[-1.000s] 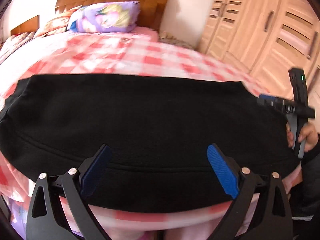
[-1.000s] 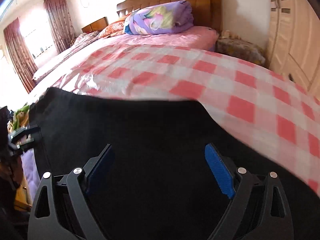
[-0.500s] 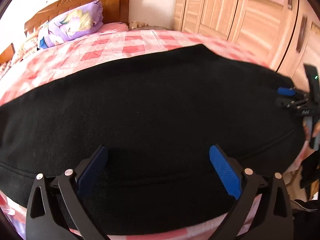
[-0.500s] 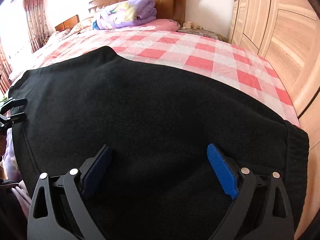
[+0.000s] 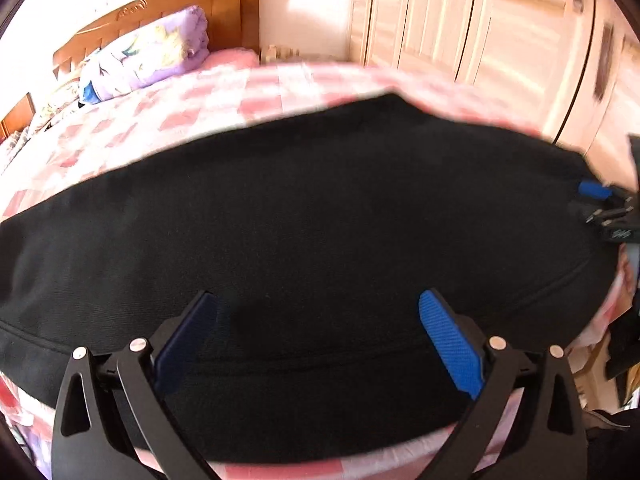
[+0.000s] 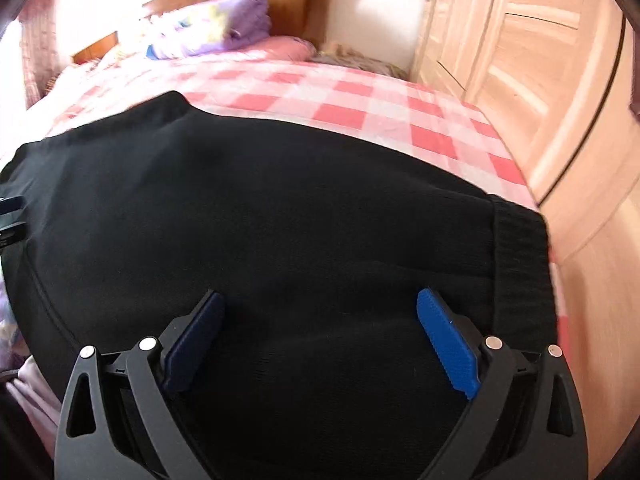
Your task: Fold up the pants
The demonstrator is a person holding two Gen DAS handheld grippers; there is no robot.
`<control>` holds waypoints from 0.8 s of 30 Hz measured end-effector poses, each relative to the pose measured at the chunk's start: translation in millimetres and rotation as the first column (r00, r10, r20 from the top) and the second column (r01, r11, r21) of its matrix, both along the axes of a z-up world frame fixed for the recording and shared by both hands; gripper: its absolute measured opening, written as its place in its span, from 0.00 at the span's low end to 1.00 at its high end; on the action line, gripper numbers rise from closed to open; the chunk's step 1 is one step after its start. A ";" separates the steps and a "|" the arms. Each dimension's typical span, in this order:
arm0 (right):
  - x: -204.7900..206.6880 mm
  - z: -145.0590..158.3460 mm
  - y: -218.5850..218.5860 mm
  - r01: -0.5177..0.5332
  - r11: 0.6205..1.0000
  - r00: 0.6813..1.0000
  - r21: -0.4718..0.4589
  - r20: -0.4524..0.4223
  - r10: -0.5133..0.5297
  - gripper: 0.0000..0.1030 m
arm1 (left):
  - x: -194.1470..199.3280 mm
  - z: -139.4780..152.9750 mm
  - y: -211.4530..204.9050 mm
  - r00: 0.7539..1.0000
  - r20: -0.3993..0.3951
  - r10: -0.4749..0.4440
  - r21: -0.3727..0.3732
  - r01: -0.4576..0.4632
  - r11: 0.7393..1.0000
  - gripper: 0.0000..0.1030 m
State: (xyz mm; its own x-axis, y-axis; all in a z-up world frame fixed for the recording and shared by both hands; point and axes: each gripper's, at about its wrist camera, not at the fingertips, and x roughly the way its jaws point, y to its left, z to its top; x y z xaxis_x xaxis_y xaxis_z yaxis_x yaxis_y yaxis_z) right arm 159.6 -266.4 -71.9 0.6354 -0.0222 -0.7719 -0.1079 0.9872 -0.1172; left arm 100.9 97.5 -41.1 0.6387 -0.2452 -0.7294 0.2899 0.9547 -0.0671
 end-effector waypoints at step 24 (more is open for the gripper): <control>8.3 14.6 286.7 -0.561 0.827 0.827 -0.043 0.001 0.562 0.94 | -40.0 -21.1 413.6 0.810 -0.182 0.557 -0.736 -0.488 0.469 0.94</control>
